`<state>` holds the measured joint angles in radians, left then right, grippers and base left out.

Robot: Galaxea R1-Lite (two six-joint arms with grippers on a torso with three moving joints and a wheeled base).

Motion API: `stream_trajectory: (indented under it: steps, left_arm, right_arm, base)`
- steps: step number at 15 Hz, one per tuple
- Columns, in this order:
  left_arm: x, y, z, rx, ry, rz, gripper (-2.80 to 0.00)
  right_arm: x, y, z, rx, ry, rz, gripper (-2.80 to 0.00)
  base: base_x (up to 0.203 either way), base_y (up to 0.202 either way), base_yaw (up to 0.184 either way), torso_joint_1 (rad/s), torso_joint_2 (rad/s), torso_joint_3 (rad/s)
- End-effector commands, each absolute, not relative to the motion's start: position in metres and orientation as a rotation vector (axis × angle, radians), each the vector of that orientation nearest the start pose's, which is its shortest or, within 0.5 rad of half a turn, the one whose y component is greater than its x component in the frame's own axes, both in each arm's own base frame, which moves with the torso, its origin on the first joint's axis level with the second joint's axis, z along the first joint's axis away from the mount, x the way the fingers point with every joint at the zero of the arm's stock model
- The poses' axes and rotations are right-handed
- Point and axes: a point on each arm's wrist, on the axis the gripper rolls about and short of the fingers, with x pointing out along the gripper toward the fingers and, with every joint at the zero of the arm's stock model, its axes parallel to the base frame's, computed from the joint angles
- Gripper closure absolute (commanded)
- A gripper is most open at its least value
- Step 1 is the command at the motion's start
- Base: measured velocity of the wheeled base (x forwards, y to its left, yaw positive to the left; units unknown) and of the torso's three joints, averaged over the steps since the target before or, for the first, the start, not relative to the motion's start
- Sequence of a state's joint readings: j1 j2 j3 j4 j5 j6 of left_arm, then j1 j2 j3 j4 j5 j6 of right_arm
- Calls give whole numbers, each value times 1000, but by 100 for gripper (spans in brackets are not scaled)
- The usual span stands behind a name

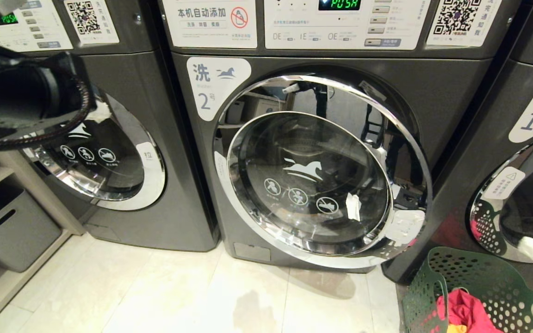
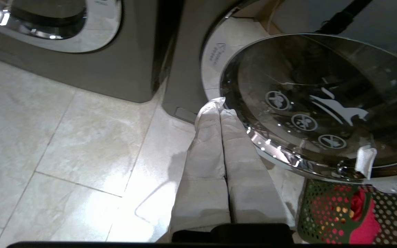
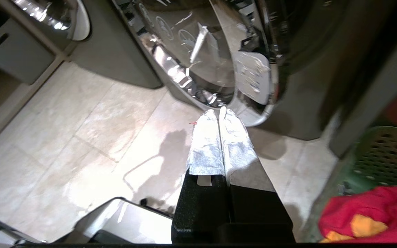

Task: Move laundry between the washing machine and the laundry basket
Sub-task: Close the washing machine door with the left hand, then press the washing machine door tightly with the right hand

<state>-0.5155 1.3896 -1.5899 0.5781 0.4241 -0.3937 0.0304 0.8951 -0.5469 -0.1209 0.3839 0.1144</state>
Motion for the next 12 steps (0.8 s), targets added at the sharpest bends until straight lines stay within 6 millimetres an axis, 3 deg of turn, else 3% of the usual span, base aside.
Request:
stream_trajectory:
  steps: [1, 3, 5, 8, 12]
  left_arm:
    - [127, -61, 361, -248, 299, 22, 0]
    - [112, -51, 354, -330, 244, 37, 0]
    - [98, -43, 350, -367, 214, 39, 0]
    - [99, -44, 349, -369, 219, 36, 0]
    - [98, -43, 344, -363, 228, 37, 0]
  right_arm:
    - [207, 20, 185, 216, 499, 437, 0]
    - [244, 27, 165, 222, 533, 482, 0]
    - [263, 34, 151, 206, 550, 531, 0]
    - [274, 42, 135, 200, 584, 559, 0]
    - [279, 43, 136, 181, 538, 530, 0]
  base:
    - [0, 0, 0, 0, 0, 0]
    - [0, 0, 0, 0, 0, 0]
    - [0, 0, 0, 0, 0, 0]
    - [0, 0, 0, 0, 0, 0]
    - [0, 0, 0, 0, 0, 0]
